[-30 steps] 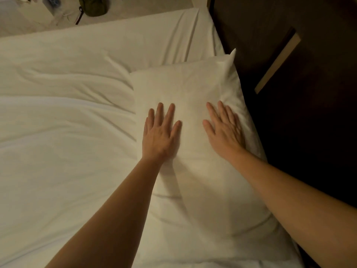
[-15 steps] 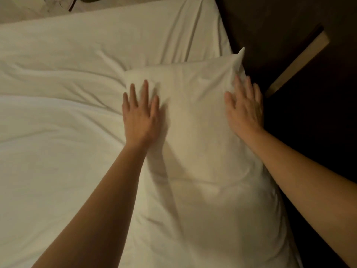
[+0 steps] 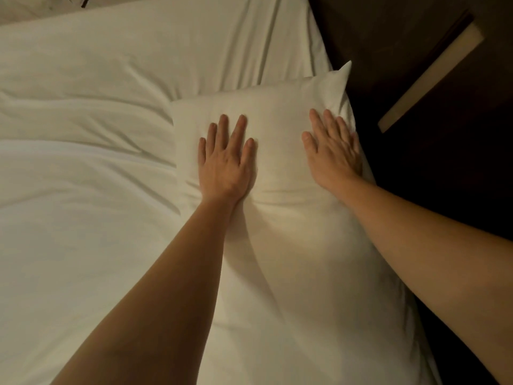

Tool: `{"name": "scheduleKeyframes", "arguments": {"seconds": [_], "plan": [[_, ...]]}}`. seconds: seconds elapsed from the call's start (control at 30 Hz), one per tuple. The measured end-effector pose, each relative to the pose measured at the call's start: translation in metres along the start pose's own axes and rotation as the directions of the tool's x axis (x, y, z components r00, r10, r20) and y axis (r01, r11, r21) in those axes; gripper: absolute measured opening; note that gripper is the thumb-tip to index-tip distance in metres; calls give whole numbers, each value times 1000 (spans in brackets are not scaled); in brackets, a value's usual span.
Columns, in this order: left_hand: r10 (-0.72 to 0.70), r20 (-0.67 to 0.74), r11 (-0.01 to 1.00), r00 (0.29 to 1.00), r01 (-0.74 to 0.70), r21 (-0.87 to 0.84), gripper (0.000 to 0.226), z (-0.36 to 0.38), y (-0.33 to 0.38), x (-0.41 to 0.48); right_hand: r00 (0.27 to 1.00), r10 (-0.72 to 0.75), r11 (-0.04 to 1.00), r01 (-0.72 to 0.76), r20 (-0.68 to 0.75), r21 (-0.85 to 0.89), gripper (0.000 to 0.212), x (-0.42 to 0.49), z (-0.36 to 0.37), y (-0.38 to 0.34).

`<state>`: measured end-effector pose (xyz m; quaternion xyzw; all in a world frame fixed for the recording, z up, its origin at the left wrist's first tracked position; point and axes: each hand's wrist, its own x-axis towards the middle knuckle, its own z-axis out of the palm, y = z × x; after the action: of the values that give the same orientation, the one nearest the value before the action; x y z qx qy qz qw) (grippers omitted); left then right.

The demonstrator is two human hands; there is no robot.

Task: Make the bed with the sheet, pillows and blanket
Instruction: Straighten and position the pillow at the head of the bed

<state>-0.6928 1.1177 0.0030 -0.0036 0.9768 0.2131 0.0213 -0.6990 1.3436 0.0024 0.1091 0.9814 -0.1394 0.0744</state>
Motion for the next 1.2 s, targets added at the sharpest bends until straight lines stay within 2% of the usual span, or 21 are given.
{"name": "scheduleKeyframes", "arguments": {"seconds": [0.17, 0.37, 0.47, 0.6, 0.67, 0.73, 0.8, 0.87, 1.0, 1.2], "plan": [[-13, 29, 1000, 999, 13, -4, 58, -14, -10, -14, 991, 126, 991, -128, 46, 39, 58, -11, -9, 18], [-107, 58, 994, 993, 108, -26, 62, -27, -38, -63, 984, 168, 985, -171, 68, 39, 61, -54, -28, 40], [-58, 3, 998, 998, 58, -23, 67, -33, -51, -103, 996, 84, 996, -84, -13, -29, 67, -109, -37, 40], [124, -58, 992, 991, -122, 42, 62, -44, -29, -193, 984, -128, 992, 125, -125, -36, 72, -214, -34, 22], [184, -16, 983, 983, -184, 0, 61, -37, -10, -250, 979, -185, 983, 183, -87, -30, 74, -271, -18, 18], [129, 70, 992, 989, -130, 3, 64, -31, 3, -301, 977, -208, 976, 205, -45, -72, 74, -317, -2, 29], [10, 114, 1000, 993, -10, 1, 63, -23, -5, -337, 981, -192, 974, 187, -28, -127, 73, -345, 9, 52], [-38, 145, 999, 989, 35, 25, 62, -22, -22, -356, 985, -170, 976, 163, -36, -143, 72, -357, 12, 72], [-6, 188, 1000, 982, 1, 30, 62, -27, -42, -367, 985, -165, 977, 157, -46, -146, 73, -361, 13, 84], [-32, 264, 998, 964, 46, -49, 62, -37, -64, -384, 993, 73, 994, -65, 95, -85, 79, -377, 4, 97]]}}
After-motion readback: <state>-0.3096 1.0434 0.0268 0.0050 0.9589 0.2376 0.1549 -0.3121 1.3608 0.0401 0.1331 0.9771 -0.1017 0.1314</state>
